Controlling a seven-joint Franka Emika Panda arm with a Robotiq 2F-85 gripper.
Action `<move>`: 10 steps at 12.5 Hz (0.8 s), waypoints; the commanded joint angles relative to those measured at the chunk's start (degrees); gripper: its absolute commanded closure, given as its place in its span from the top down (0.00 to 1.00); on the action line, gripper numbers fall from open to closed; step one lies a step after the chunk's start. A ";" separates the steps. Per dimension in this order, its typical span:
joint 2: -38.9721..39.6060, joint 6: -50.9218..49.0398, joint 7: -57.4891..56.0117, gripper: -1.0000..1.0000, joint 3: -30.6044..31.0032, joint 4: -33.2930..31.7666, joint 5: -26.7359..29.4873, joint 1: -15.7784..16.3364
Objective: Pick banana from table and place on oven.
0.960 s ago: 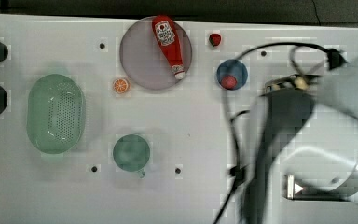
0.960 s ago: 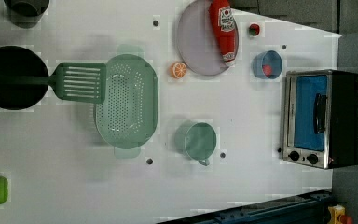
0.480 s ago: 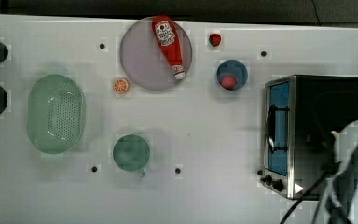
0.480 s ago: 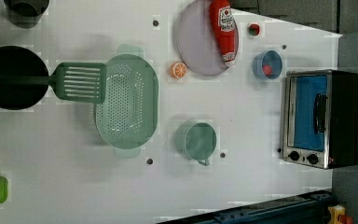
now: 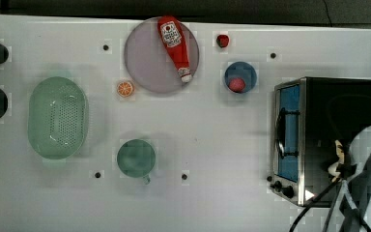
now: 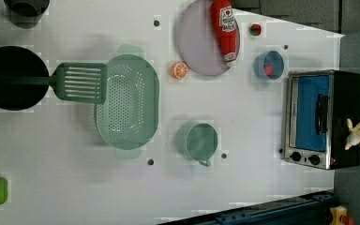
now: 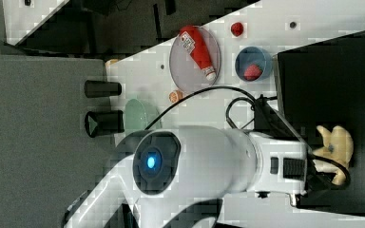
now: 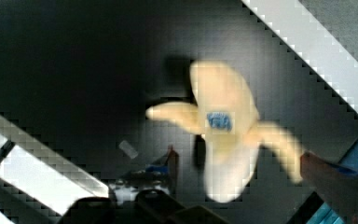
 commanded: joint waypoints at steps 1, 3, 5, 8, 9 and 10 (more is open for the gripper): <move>-2.81 1.12 -3.27 1.00 2.51 1.50 0.75 3.28; -4.42 1.14 -2.61 1.00 4.05 2.66 0.59 4.55; -7.81 0.05 3.40 1.00 6.18 4.48 0.59 6.40; -14.88 -12.52 15.57 1.00 10.46 4.51 0.53 8.91; -17.31 -17.34 22.15 1.00 12.51 4.53 0.53 9.50; -19.66 -20.55 29.07 1.00 14.82 4.52 0.53 9.95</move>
